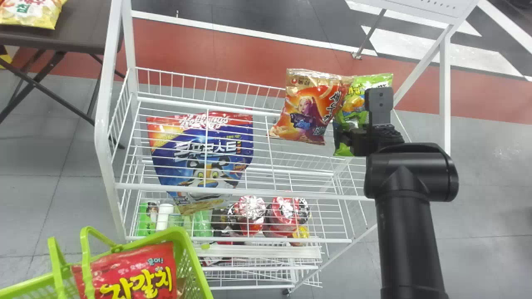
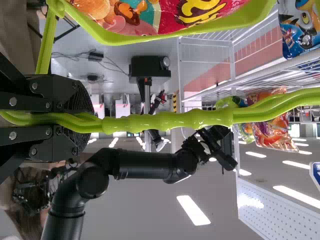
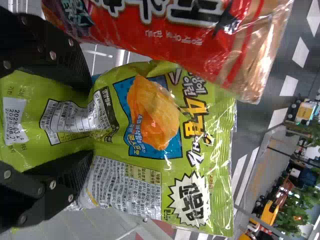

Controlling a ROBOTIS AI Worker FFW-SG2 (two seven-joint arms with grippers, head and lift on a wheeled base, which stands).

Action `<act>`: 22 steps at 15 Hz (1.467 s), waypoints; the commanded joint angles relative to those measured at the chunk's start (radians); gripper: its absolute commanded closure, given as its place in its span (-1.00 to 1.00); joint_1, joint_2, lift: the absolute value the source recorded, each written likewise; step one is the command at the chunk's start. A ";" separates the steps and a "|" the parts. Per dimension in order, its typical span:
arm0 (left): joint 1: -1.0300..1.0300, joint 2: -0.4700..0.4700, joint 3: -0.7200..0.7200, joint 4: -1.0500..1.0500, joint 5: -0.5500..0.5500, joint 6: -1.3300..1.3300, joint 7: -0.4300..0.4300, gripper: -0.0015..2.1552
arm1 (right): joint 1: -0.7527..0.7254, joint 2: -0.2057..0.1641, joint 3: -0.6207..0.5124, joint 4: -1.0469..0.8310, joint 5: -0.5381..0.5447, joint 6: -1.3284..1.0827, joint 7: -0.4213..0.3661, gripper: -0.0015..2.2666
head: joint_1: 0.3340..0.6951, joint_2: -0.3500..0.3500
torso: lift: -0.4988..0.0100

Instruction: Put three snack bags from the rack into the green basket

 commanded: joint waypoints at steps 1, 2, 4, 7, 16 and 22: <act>0.001 0.000 0.000 0.002 0.000 -0.003 0.000 1.00 | 0.036 0.004 -0.017 -0.048 -0.028 -0.013 -0.020 0.99 | 1.00 -1.00 | 0.96; 0.001 0.000 0.000 0.004 0.000 -0.003 0.000 0.99 | 0.056 0.004 -0.025 -0.084 -0.046 -0.013 -0.031 0.99 | 1.00 -1.00 | 0.96; 0.001 0.000 0.000 0.004 0.000 -0.003 0.000 1.00 | 0.096 0.009 -0.040 -0.156 -0.089 -0.007 -0.058 0.99 | 1.00 -1.00 | 0.96; -0.001 0.002 0.000 0.004 0.000 -0.003 0.002 0.99 | 0.146 0.023 -0.066 -0.237 -0.160 -0.004 -0.078 0.99 | 1.00 -1.00 | 0.96; -0.001 0.005 0.002 0.004 0.000 -0.003 0.000 1.00 | 0.270 0.080 -0.072 -0.516 -0.325 0.009 -0.218 0.99 | 1.00 -1.00 | 0.96; -0.003 0.006 0.003 -0.001 0.000 0.000 0.002 1.00 | 0.545 0.092 -0.009 -0.851 -0.626 0.141 -0.161 0.99 | 1.00 -1.00 | 0.96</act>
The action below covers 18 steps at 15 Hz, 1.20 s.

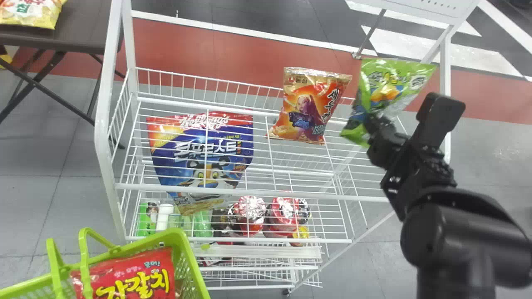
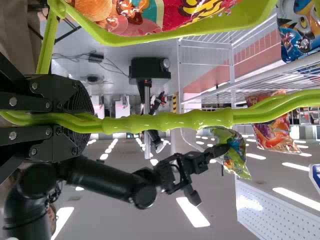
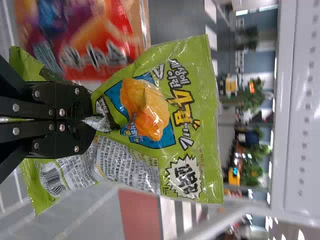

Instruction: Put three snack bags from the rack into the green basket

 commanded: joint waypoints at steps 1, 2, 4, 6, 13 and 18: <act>0.000 0.000 0.001 -0.004 0.001 0.001 0.000 0.99 | 0.154 0.000 0.069 -0.132 -0.116 0.026 0.026 0.99 | 1.00 -1.00 | 0.96; 0.000 -0.002 0.006 -0.005 0.001 0.001 0.000 1.00 | 0.206 0.000 0.093 -0.176 -0.165 0.044 0.047 0.99 | 1.00 -1.00 | 0.96; -0.003 -0.002 0.006 -0.005 0.000 0.004 0.001 0.99 | 0.239 0.005 0.124 -0.233 -0.264 0.271 0.104 0.99 | 1.00 -0.94 | 0.96; -0.006 -0.003 0.003 -0.008 0.001 0.007 0.003 1.00 | 0.261 0.009 0.188 -0.262 -0.289 0.419 0.138 0.99 | 1.00 -0.69 | 0.96; -0.006 -0.006 -0.015 -0.011 0.001 0.007 0.004 1.00 | 0.258 0.014 0.323 -0.195 -0.426 0.704 0.185 0.99 | 1.00 0.35 | 0.96; -0.005 -0.003 -0.034 -0.013 0.027 0.010 -0.003 0.99 | 0.230 0.000 0.400 0.014 -0.455 0.670 0.187 0.99 | 1.00 0.78 | 0.96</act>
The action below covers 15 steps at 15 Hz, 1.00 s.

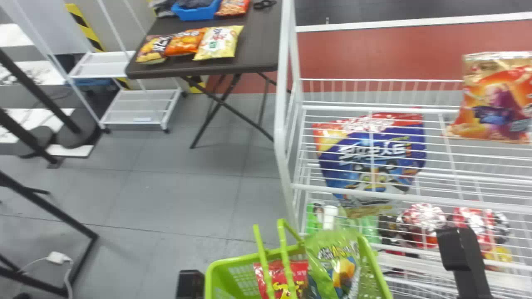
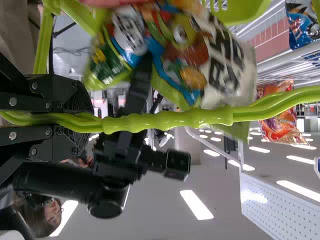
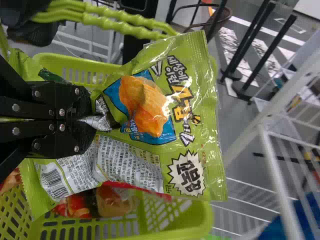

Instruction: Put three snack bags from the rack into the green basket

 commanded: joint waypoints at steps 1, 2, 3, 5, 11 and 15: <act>-0.001 0.002 -0.015 0.000 0.009 0.001 -0.003 1.00 | -0.020 -0.012 0.047 0.096 -0.007 -0.054 0.001 0.99 | 1.00 0.83 | 0.96; -0.001 0.003 -0.024 0.000 0.010 0.004 -0.010 0.99 | -0.040 -0.014 0.070 0.141 0.000 -0.067 0.020 0.99 | 1.00 0.87 | 0.96; -0.003 0.005 -0.031 -0.002 0.018 0.007 -0.015 1.00 | -0.061 -0.017 0.093 0.182 0.016 -0.073 0.032 0.90 | 1.00 0.91 | 0.96; -0.003 0.007 -0.035 -0.002 0.022 0.007 -0.018 0.99 | -0.096 -0.043 0.123 0.228 0.042 -0.076 0.064 -0.55 | 1.00 1.00 | 0.96; -0.003 0.008 -0.001 0.008 0.030 0.007 -0.018 1.00 | 0.014 -0.092 -0.081 -0.010 0.011 -0.048 0.169 -0.97 | 1.00 0.77 | 0.96; -0.001 0.008 -0.001 0.011 0.029 0.007 -0.018 0.99 | 0.042 -0.061 -0.292 -0.043 -0.015 -0.177 0.216 -0.97 | 1.00 0.22 | 0.96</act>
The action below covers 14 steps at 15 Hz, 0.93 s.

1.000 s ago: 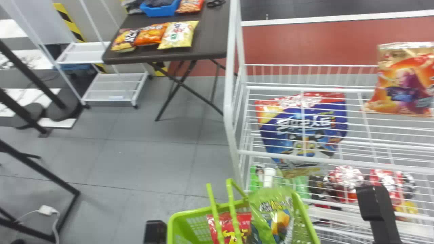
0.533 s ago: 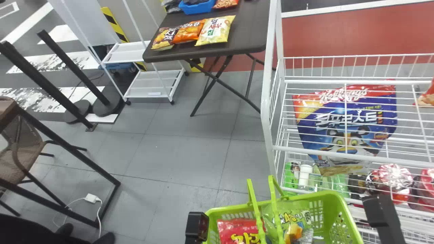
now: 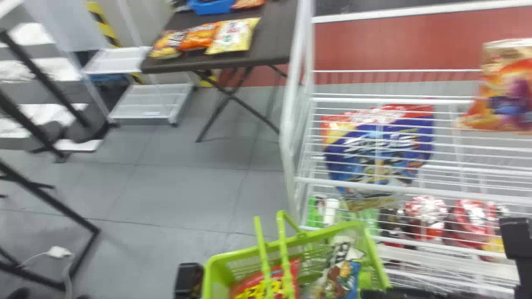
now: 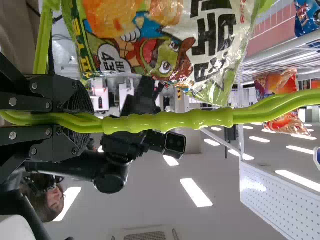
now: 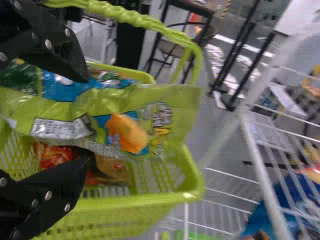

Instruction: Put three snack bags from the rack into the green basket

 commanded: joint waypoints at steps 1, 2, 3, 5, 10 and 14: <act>0.004 0.000 0.005 0.003 0.000 0.000 0.000 1.00 | 0.025 0.012 -0.070 0.001 0.071 -0.181 0.000 -0.97 | 1.00 0.06 | 0.96; 0.004 0.000 0.006 0.004 0.000 0.000 0.000 1.00 | 0.054 0.022 -0.070 0.010 0.155 -0.368 -0.006 -0.97 | 1.00 -0.07 | 0.96; 0.006 -0.002 0.008 0.007 -0.001 0.000 0.000 1.00 | 0.083 0.040 -0.062 0.033 0.250 -0.592 -0.022 -0.96 | 1.00 -0.23 | 0.96; 0.004 -0.002 0.008 0.021 0.000 -0.003 -0.002 1.00 | 0.120 0.087 -0.044 0.107 0.383 -0.896 -0.058 -0.95 | 1.00 -0.66 | 0.96; 0.000 -0.005 -0.006 0.027 -0.006 -0.003 0.000 0.99 | 0.215 0.091 -0.015 0.326 0.471 -1.537 -0.143 -0.95 | 1.00 -1.00 | 0.96; 0.003 -0.003 -0.008 0.027 -0.009 -0.003 0.001 1.00 | 0.250 0.091 -0.021 0.330 0.469 -1.562 -0.143 -0.95 | 1.00 -1.00 | 0.96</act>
